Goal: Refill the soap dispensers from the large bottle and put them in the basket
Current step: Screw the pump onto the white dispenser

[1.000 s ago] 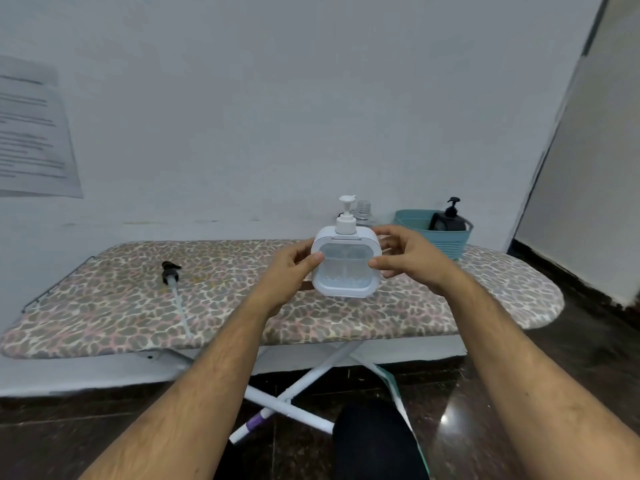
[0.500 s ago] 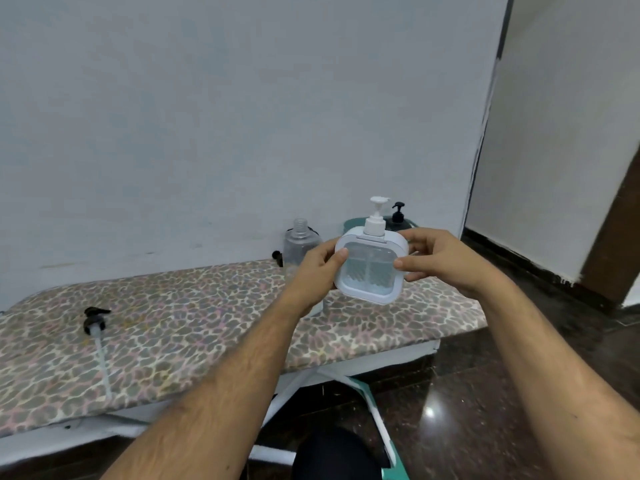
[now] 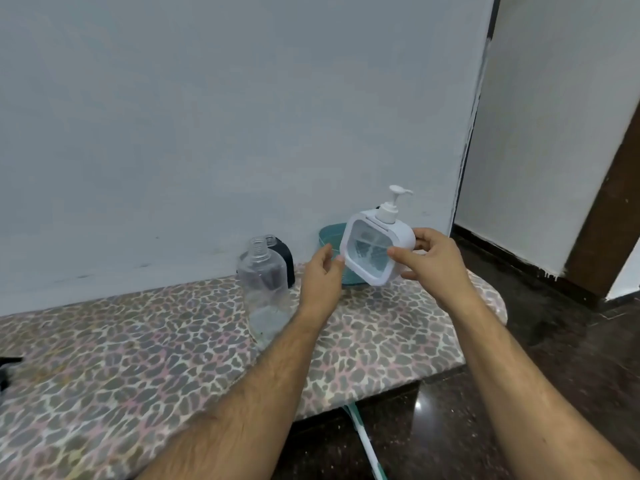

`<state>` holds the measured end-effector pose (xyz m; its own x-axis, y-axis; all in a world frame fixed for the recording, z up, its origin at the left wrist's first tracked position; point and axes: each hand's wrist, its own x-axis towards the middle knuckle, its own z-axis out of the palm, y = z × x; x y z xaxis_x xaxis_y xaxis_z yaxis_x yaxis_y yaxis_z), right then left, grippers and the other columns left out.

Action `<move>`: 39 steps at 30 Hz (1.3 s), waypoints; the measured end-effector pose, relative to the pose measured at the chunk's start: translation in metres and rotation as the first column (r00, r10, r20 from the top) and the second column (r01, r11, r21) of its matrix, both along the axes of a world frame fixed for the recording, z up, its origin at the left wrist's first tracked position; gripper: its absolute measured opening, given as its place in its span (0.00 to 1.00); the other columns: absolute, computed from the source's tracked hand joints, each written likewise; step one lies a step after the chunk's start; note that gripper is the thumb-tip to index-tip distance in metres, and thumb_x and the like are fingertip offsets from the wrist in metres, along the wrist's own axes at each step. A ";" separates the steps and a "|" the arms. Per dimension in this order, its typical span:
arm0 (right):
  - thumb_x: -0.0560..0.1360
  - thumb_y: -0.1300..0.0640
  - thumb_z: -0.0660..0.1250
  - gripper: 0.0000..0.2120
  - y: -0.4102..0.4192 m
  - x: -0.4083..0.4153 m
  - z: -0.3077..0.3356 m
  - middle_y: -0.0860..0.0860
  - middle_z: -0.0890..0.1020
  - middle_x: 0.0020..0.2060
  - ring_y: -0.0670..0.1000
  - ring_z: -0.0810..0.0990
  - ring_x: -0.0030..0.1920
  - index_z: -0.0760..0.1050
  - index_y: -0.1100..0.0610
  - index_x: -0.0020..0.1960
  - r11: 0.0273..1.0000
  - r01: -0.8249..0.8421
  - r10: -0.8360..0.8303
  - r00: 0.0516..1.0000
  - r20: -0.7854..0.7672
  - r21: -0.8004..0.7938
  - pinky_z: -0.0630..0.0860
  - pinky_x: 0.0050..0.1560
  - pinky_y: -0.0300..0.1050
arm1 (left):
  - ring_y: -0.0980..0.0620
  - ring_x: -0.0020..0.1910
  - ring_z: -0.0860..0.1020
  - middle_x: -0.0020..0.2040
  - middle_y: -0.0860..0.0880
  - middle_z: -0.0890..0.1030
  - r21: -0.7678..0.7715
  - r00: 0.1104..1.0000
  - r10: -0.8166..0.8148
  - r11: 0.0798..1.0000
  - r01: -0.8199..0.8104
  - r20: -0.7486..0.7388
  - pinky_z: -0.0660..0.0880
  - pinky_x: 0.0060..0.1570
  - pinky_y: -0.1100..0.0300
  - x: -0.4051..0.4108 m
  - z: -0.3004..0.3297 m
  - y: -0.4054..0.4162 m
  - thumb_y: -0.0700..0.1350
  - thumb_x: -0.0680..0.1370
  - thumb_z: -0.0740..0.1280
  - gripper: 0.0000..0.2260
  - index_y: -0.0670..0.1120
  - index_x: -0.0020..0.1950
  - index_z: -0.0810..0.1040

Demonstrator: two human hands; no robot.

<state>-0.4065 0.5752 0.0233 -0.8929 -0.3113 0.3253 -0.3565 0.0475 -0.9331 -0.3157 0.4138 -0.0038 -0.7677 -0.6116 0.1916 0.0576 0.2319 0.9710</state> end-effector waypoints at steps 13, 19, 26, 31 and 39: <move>0.65 0.52 0.77 0.21 -0.099 -0.079 0.005 0.46 0.79 0.46 0.48 0.78 0.45 0.73 0.54 0.54 0.958 0.246 -0.246 0.969 -0.017 0.151 0.71 0.34 0.39 | 0.49 0.81 0.54 0.82 0.47 0.55 -0.434 0.982 0.071 0.901 0.011 0.173 0.54 0.79 0.51 -0.063 -0.030 -0.020 0.35 0.78 0.59 0.31 0.43 0.81 0.57; 0.66 0.51 0.78 0.25 -0.124 -0.099 -0.002 0.51 0.79 0.48 0.52 0.76 0.44 0.73 0.60 0.57 0.887 0.272 -0.261 0.962 -0.080 0.373 0.63 0.29 0.39 | 0.47 0.81 0.48 0.83 0.51 0.48 -0.564 0.953 0.128 0.825 0.051 0.273 0.53 0.79 0.50 -0.075 -0.055 -0.031 0.37 0.80 0.59 0.32 0.49 0.83 0.52; 0.67 0.50 0.78 0.22 -0.140 -0.109 -0.006 0.55 0.81 0.47 0.52 0.75 0.41 0.70 0.59 0.49 0.794 0.337 -0.264 0.941 -0.213 0.506 0.61 0.26 0.39 | 0.46 0.81 0.48 0.83 0.53 0.49 -0.686 0.940 0.220 0.727 0.020 0.260 0.56 0.78 0.49 -0.085 -0.064 -0.040 0.37 0.80 0.60 0.33 0.51 0.82 0.52; 0.67 0.47 0.77 0.20 -0.147 -0.111 -0.012 0.56 0.83 0.45 0.54 0.80 0.42 0.72 0.59 0.46 0.710 0.360 -0.238 0.932 -0.274 0.605 0.63 0.25 0.40 | 0.45 0.81 0.48 0.83 0.53 0.49 -0.711 0.935 0.238 0.703 0.019 0.261 0.58 0.78 0.47 -0.087 -0.071 -0.044 0.37 0.80 0.61 0.34 0.52 0.82 0.51; 0.67 0.47 0.78 0.20 -0.153 -0.112 -0.018 0.54 0.84 0.45 0.53 0.82 0.45 0.78 0.60 0.51 0.636 0.350 -0.190 0.935 -0.301 0.688 0.64 0.26 0.40 | 0.46 0.81 0.46 0.83 0.53 0.48 -0.733 0.928 0.268 0.680 0.007 0.258 0.49 0.78 0.44 -0.090 -0.078 -0.045 0.37 0.78 0.61 0.36 0.53 0.82 0.49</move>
<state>-0.5187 0.4225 0.0049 -0.9240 -0.2717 0.2691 -0.3729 0.7961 -0.4766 -0.4061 0.3683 -0.0815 -0.7881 -0.4911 0.3712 -0.3058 0.8357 0.4562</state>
